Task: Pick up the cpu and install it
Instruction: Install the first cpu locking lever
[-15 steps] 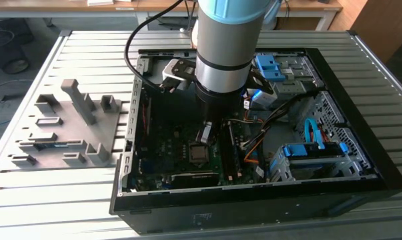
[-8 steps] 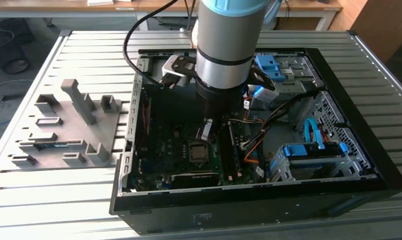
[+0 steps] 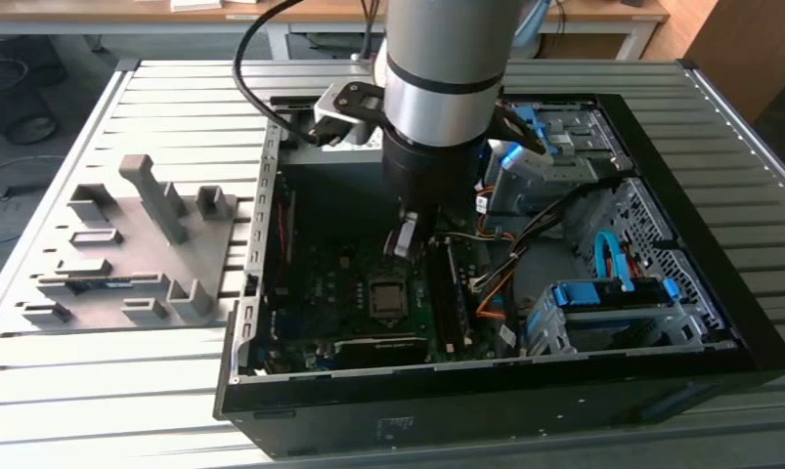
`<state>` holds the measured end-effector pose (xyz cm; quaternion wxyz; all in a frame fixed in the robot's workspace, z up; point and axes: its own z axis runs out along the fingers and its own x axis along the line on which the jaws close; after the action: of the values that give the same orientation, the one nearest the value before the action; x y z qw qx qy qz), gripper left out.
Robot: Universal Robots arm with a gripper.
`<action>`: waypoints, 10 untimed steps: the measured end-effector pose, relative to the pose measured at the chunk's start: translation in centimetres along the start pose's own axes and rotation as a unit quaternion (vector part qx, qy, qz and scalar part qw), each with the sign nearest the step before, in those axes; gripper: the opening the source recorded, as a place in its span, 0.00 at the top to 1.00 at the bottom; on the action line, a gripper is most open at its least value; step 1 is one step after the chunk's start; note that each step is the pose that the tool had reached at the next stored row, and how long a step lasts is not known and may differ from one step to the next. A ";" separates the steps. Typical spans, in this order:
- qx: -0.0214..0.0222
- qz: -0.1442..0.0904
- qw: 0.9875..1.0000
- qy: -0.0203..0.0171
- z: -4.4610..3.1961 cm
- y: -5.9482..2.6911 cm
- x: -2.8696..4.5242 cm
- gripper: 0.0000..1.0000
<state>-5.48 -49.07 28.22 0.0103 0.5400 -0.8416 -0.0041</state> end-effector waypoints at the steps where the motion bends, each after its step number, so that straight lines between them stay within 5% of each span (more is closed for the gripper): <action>1: 0.000 0.000 1.000 0.000 -0.01 0.10 -0.34 0.90; 10: -0.003 0.000 1.000 0.000 0.53 1.56 -4.03 0.90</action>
<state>-5.22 -44.75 27.66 0.0120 0.5400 -0.8416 -0.0064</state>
